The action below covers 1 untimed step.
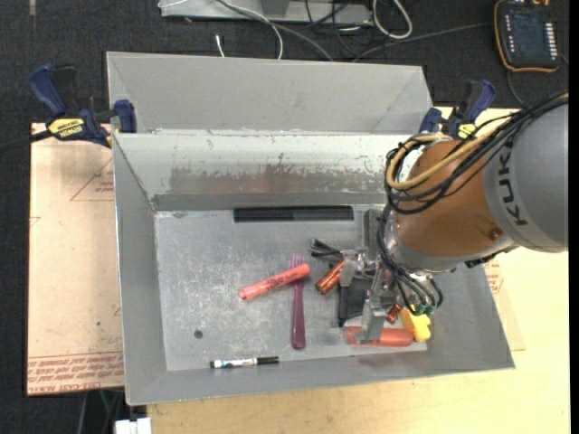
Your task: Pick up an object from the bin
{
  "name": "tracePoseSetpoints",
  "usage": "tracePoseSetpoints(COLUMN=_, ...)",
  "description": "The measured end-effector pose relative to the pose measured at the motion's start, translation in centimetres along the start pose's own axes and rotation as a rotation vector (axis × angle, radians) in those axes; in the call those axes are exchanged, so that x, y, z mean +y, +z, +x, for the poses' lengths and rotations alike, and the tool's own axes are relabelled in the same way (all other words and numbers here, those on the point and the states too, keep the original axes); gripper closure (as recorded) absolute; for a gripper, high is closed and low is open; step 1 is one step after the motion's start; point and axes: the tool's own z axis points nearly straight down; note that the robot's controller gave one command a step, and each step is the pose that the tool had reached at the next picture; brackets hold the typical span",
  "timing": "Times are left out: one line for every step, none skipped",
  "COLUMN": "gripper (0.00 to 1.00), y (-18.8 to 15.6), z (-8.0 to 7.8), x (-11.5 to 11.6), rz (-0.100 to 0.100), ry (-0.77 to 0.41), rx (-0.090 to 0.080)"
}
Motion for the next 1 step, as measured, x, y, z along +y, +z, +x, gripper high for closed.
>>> tracePoseSetpoints(gripper=0.00, y=-0.37, z=-0.20, x=0.01, rz=0.000, ry=-0.001, rx=-0.007)
